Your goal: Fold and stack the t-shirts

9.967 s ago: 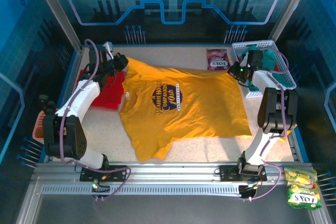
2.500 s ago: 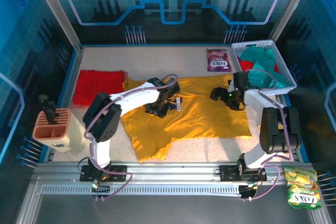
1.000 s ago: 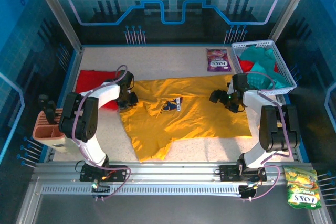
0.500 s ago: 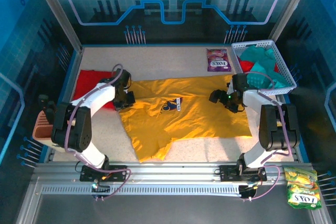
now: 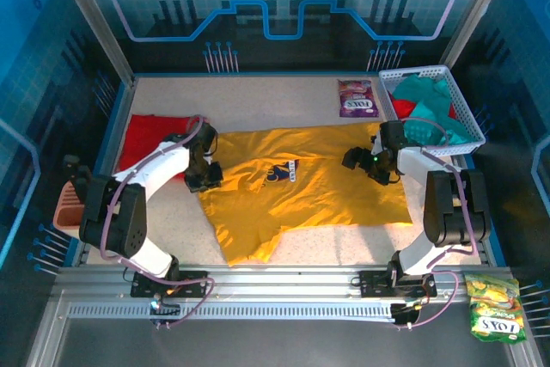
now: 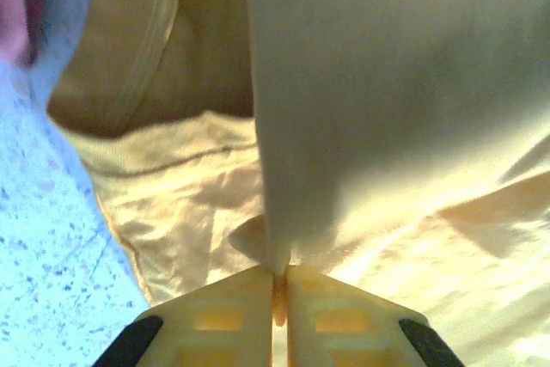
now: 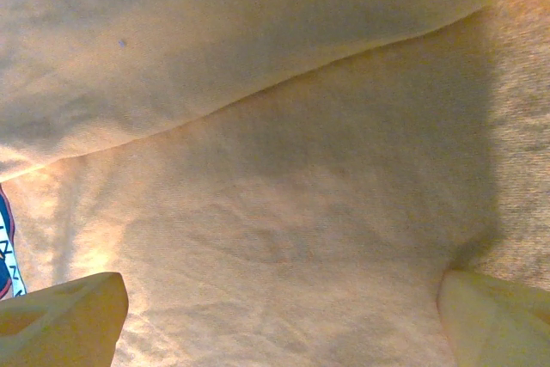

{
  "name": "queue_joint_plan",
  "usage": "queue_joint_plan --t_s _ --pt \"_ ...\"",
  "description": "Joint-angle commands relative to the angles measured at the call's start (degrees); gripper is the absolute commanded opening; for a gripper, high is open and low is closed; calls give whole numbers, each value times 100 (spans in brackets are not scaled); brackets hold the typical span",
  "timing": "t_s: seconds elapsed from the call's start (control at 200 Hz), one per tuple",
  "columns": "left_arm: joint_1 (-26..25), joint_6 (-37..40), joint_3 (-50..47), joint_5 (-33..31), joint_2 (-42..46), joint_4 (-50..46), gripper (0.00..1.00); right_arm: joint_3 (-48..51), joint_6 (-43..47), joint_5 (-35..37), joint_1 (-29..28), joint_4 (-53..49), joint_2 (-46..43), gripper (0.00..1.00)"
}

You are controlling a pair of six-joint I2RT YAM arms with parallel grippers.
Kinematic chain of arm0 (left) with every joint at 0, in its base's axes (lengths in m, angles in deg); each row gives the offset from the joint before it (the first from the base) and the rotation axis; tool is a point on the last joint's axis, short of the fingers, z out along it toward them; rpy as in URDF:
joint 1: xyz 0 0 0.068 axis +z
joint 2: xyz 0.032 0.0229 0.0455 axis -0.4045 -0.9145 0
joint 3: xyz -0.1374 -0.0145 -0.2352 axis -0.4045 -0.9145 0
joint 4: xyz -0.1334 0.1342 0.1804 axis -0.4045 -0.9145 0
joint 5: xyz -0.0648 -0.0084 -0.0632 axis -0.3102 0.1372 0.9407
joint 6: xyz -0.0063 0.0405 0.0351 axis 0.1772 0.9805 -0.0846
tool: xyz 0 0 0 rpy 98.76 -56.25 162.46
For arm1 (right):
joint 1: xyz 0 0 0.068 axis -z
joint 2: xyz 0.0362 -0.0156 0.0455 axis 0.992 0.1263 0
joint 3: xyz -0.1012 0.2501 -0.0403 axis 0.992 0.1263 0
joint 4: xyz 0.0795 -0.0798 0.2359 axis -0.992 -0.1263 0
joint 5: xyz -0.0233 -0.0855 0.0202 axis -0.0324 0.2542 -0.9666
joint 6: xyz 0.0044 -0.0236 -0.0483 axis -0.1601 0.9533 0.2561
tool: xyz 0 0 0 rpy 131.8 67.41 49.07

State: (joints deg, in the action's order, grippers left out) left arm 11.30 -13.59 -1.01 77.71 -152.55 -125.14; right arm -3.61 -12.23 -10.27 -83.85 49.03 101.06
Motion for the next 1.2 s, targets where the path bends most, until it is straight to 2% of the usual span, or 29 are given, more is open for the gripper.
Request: queue_joint_plan --t_s 0.0,0.04,0.13,0.235,0.405,0.5,0.6,0.791,0.856,1.061,1.191 --pt "-14 -178 -228 170 100 -218 15 -37 43 25 -35 -17 -42 93" --pt "-10 -145 -218 115 65 -267 19 -37 66 71 -37 -65 -59 94" --pt "17 -57 -80 -165 -37 -442 35 -96 101 267 -38 -220 -132 94" --pt "35 52 201 -178 -52 -610 36 -106 149 669 -46 -427 -336 96" --pt "-242 -124 71 660 464 -473 38 -116 203 1514 -40 -1238 -923 100" --pt "-463 -405 -372 888 860 -363 39 188 98 1342 80 -1415 -1294 100" --pt "-740 -726 -809 818 1284 -530 39 445 -50 1024 201 -1669 -1650 100" --pt "-1696 -1983 -1621 848 2547 -993 40 982 -175 537 593 -1802 -2179 100" --pt "-2118 -2556 -1937 891 3059 -1019 46 1129 -259 403 801 -1797 -2328 100" --pt "-3111 -4119 -2738 914 4591 -1330 47 1548 -641 412 1157 -1607 -3016 100" --pt "-3913 -5148 -3284 927 5156 -919 48 1665 -750 439 1305 -1648 -3128 100"
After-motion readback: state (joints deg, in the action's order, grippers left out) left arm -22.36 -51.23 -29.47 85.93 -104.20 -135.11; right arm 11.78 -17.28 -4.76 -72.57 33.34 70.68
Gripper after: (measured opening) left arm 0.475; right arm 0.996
